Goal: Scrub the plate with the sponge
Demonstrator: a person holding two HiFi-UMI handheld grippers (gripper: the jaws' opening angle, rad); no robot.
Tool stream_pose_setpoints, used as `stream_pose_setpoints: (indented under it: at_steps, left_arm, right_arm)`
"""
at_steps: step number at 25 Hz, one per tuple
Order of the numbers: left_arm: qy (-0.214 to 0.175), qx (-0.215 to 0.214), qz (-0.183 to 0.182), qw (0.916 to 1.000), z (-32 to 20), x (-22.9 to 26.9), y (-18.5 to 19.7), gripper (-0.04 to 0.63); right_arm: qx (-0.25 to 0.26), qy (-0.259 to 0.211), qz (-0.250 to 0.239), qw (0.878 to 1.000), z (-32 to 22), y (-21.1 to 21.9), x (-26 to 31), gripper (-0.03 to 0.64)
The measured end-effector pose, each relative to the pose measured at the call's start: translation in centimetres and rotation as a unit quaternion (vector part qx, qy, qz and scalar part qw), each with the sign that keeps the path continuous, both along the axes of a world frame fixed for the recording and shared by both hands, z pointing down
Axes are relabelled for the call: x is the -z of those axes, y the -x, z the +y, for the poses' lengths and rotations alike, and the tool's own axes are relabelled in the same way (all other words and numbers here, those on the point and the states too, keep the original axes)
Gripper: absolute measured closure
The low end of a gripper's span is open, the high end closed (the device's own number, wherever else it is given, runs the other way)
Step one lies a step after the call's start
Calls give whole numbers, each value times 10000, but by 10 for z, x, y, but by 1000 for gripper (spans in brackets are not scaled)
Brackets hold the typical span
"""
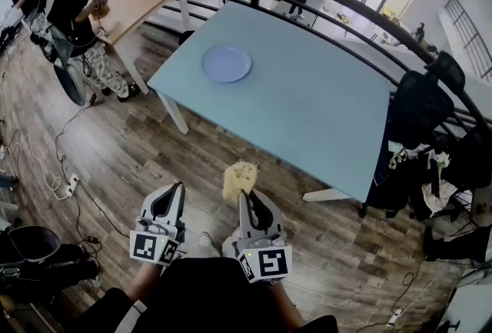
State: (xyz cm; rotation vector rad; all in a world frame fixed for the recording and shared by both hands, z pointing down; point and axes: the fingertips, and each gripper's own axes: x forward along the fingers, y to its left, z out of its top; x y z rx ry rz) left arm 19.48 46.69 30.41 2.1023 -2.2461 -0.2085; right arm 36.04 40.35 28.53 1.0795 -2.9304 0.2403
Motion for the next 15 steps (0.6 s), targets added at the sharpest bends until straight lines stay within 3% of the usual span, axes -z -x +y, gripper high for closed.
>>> stream_pose_setpoints:
  at_steps: [9, 15]
  left_arm:
    - [100, -203, 82, 9997, 81, -13, 40, 594]
    - [-48, -332, -14, 9994, 99, -4, 48, 594]
  right_arm:
    - [-59, 76, 84, 9999, 96, 54, -1, 580]
    - [-233, 33, -5, 9997, 120, 60, 1, 580]
